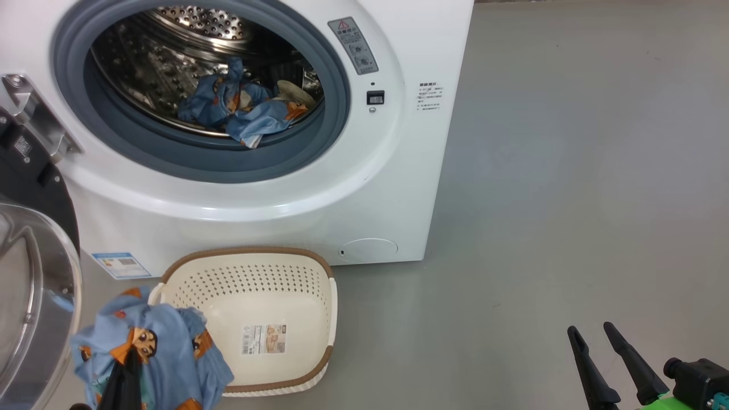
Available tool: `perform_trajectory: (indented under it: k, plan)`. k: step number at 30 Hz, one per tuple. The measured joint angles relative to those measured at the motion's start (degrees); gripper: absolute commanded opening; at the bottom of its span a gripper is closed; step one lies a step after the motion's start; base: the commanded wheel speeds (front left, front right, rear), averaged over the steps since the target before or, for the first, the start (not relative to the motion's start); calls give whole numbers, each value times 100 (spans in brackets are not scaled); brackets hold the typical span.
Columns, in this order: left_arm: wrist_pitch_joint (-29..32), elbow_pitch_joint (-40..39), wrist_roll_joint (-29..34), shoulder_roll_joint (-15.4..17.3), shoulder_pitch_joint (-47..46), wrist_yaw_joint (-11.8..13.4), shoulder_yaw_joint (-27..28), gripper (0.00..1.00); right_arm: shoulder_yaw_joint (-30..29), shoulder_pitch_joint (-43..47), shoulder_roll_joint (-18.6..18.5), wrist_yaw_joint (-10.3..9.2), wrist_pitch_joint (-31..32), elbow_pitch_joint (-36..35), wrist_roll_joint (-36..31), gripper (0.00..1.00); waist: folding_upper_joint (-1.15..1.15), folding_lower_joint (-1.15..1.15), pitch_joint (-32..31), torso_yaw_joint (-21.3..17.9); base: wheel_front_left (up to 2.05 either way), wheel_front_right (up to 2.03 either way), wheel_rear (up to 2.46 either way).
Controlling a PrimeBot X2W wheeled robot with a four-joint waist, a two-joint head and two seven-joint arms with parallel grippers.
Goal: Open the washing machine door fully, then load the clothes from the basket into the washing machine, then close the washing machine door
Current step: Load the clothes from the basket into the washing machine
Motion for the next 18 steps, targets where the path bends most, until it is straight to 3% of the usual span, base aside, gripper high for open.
perform_trajectory:
  k: [9,18]
  plan:
    - [0,-98,-107,-38,-183,0,-118,0,1,-18,36,0,0,-51,-1,100,0,0,170,-49,0,0,0]
    - [-1,130,-250,-3,-1719,-1,-288,0,24,-338,152,0,0,-104,-1,100,0,0,627,-181,0,0,0]
